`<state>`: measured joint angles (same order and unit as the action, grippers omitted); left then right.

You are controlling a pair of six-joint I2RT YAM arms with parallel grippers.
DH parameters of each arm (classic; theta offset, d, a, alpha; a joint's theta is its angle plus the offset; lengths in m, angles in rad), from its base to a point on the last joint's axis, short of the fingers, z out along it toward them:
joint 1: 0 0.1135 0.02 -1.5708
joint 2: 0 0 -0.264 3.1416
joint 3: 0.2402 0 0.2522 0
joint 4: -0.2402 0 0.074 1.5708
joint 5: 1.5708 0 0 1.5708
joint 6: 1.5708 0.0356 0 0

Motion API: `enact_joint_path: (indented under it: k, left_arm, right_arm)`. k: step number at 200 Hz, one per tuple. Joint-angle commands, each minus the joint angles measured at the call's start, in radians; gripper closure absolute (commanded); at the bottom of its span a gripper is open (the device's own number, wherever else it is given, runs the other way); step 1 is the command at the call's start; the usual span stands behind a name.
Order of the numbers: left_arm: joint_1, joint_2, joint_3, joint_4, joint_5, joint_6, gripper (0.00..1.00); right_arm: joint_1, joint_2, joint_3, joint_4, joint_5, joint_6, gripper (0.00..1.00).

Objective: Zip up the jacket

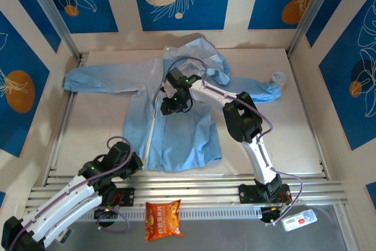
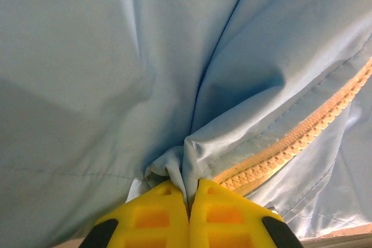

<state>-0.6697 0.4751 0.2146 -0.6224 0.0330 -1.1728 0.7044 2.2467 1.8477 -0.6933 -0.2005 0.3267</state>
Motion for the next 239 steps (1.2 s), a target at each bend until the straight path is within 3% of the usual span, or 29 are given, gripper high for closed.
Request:
enact_joint_path:
  k: [1, 23, 43, 84, 136, 175, 239]
  left_arm:
    - [0.008, 0.0, -0.021, 0.015, 0.013, -0.004, 1.0]
    - [0.007, -0.003, -0.022, 0.016, 0.015, -0.004, 1.0]
    - [0.008, -0.002, -0.019, 0.016, 0.026, 0.001, 1.0]
    - [0.007, -0.01, -0.009, 0.0, 0.039, 0.01, 1.0]
    - [0.007, -0.007, -0.006, 0.0, 0.035, 0.009, 1.0]
    - [0.007, -0.006, -0.006, 0.0, 0.038, 0.015, 1.0]
    - [0.007, -0.015, -0.007, -0.003, 0.036, 0.016, 1.0]
  right_arm:
    - [0.0, -0.056, 0.0, 0.096, -0.135, 0.033, 0.7]
    - [0.022, -0.067, -0.025, 0.132, -0.161, -0.043, 0.7]
    - [0.039, -0.081, -0.031, 0.094, -0.108, -0.213, 0.7]
    - [0.029, -0.029, 0.096, -0.131, -0.067, -0.449, 0.67]
    - [0.073, 0.08, 0.244, -0.264, -0.048, -0.417, 0.57]
    - [0.089, 0.19, 0.385, -0.357, -0.035, -0.359, 0.57]
    - [0.089, 0.241, 0.441, -0.385, 0.001, -0.331, 0.56]
